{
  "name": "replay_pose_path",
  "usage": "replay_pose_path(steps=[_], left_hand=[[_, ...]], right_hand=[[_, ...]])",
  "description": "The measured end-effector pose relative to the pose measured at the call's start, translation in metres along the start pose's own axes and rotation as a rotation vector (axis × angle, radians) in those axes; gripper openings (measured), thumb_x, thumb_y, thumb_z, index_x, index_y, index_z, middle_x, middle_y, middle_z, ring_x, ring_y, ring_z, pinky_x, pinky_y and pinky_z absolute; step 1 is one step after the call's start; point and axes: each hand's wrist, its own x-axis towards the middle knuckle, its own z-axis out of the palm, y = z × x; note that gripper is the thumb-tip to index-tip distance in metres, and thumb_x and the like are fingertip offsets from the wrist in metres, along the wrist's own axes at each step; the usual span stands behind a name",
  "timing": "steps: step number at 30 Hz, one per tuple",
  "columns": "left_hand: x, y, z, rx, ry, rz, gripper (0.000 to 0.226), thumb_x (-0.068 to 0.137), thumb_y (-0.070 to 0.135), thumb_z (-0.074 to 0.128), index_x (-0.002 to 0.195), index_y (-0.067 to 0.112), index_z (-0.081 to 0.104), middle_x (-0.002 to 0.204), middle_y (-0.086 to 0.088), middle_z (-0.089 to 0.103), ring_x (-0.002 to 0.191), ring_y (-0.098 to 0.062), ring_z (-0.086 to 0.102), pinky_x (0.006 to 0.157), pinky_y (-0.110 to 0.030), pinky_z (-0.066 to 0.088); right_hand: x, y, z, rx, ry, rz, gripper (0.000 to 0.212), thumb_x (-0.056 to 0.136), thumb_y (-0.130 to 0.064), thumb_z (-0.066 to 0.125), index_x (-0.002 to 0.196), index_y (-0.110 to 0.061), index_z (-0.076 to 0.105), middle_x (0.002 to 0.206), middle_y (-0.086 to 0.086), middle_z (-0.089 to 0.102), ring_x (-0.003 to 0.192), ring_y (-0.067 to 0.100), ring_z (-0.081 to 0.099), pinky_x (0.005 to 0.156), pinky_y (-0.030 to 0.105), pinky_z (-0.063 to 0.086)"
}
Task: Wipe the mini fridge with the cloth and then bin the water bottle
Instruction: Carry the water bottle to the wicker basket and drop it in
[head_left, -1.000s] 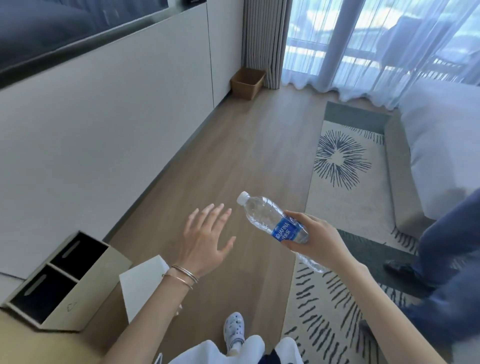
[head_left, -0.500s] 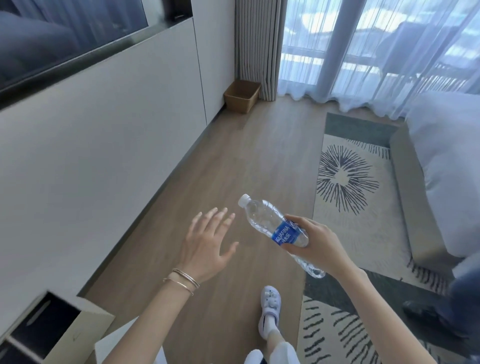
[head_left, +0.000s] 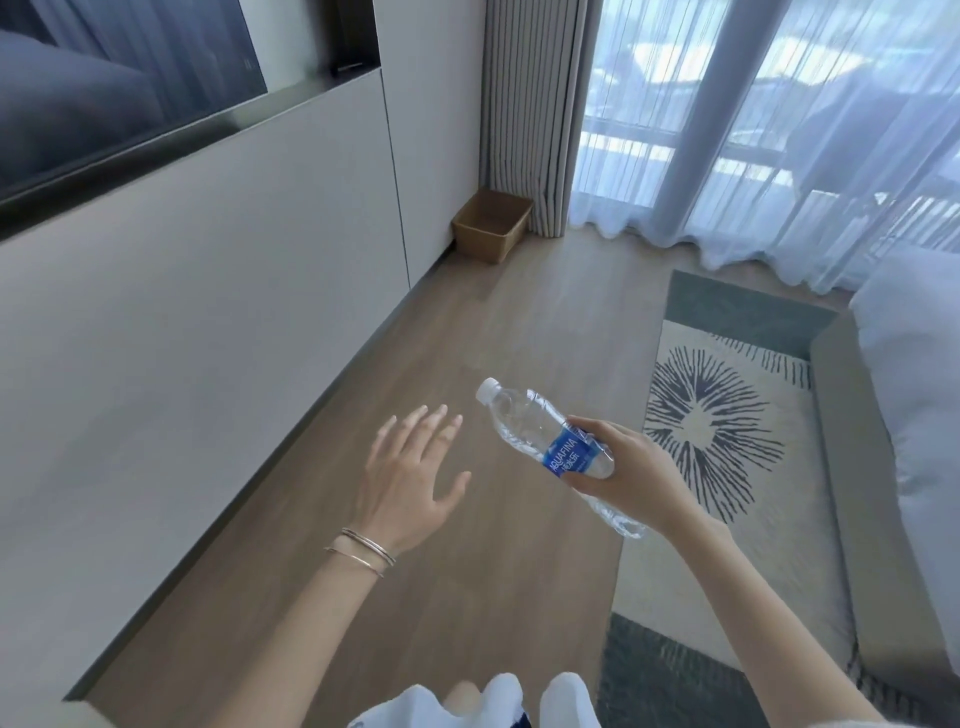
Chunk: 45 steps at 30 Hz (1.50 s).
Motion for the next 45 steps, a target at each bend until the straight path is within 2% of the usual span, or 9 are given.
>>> replay_pose_path(steps=[12,22,27,32,39,45], left_hand=[[0.178,-0.064,0.082,-0.037,-0.045,0.028,0.058,0.086,0.048,0.046,0.134,0.017,0.058,0.137,-0.004,0.058,0.126,-0.025,0.053,0.107,-0.045,0.031],[0.380,-0.154,0.098,-0.005,-0.019,0.100,0.060,0.087,0.048,0.043,0.135,0.016,0.057,0.138,-0.004,0.057,0.127,-0.025,0.051,0.106,-0.045,0.032],[0.442,-0.175,0.128,-0.018,-0.037,0.111,0.060,0.087,0.048,0.044,0.135,0.016,0.057,0.138,-0.004,0.057,0.127,-0.026,0.052,0.106,-0.045,0.032],[0.507,-0.189,0.173,-0.023,-0.036,0.116,0.059,0.085,0.048,0.046,0.132,0.016,0.061,0.134,-0.004,0.060,0.124,-0.025,0.055,0.104,-0.045,0.034],[0.647,-0.199,0.209,-0.006,-0.030,0.077,0.059,0.087,0.049,0.043,0.134,0.017,0.059,0.135,-0.004,0.059,0.126,-0.024,0.052,0.105,-0.044,0.033],[0.761,-0.205,0.228,0.013,-0.019,0.007,0.059,0.087,0.048,0.042,0.135,0.017,0.057,0.137,-0.005,0.057,0.127,-0.024,0.052,0.106,-0.044,0.036]], right_hand=[[0.193,0.052,-0.013,0.028,-0.005,0.050,0.063,0.075,-0.047,0.071,0.132,-0.037,0.047,0.125,-0.018,0.058,0.111,0.009,0.057,0.089,0.031,0.048],[0.391,0.051,-0.057,0.020,0.052,0.081,0.062,0.075,-0.048,0.071,0.131,-0.039,0.047,0.125,-0.018,0.058,0.110,0.010,0.057,0.087,0.031,0.048],[0.462,0.063,-0.064,0.019,0.046,0.098,0.060,0.076,-0.049,0.070,0.131,-0.040,0.046,0.126,-0.021,0.056,0.110,0.008,0.055,0.082,0.025,0.044],[0.535,0.094,-0.069,0.017,0.015,0.089,0.061,0.076,-0.049,0.069,0.132,-0.040,0.046,0.127,-0.021,0.055,0.113,0.007,0.054,0.082,0.024,0.043],[0.667,0.143,-0.125,0.009,-0.007,0.056,0.059,0.077,-0.047,0.069,0.131,-0.039,0.046,0.127,-0.021,0.055,0.115,0.007,0.052,0.080,0.023,0.037],[0.779,0.173,-0.176,-0.039,-0.002,-0.005,0.061,0.078,-0.049,0.068,0.133,-0.038,0.045,0.128,-0.017,0.056,0.113,0.010,0.054,0.082,0.027,0.042]])
